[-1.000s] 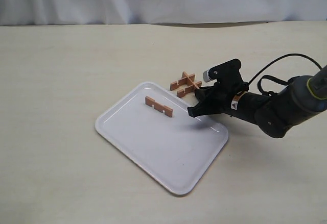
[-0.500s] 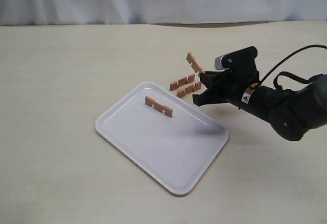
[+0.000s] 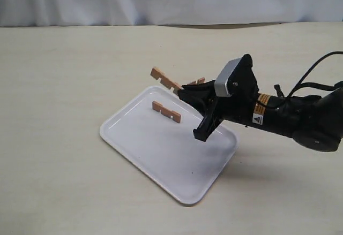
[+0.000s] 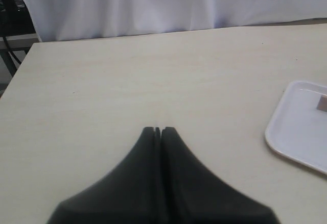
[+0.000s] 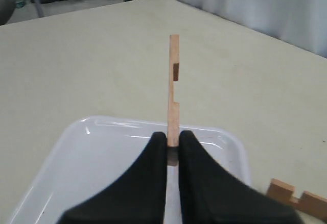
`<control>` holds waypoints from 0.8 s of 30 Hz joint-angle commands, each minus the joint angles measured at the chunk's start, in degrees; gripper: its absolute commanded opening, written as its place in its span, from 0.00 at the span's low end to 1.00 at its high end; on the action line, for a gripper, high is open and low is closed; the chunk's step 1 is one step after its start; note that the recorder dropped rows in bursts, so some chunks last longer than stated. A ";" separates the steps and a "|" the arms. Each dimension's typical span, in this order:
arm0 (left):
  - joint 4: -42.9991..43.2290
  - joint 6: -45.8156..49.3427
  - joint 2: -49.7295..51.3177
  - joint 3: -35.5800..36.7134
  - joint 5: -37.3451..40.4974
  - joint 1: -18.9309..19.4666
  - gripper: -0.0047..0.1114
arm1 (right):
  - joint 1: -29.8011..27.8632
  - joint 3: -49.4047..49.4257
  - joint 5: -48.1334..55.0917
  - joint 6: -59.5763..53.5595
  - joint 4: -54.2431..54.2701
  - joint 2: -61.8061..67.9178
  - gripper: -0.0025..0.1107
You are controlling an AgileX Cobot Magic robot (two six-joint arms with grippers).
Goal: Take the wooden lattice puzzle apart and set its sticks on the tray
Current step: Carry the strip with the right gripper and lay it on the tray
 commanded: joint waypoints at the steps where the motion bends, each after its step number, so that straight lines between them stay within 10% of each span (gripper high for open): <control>1: 0.14 -0.13 -0.04 0.11 -0.77 -0.51 0.04 | -0.09 0.09 -0.92 0.38 -6.33 0.75 0.06; 19: 0.14 -0.13 -0.04 0.11 -0.77 -0.51 0.04 | -0.09 -5.24 4.71 5.50 -20.11 7.34 0.07; 24: 0.14 -0.13 -0.04 0.11 -0.77 -0.51 0.04 | -0.09 -5.23 4.71 5.95 -18.96 7.43 0.28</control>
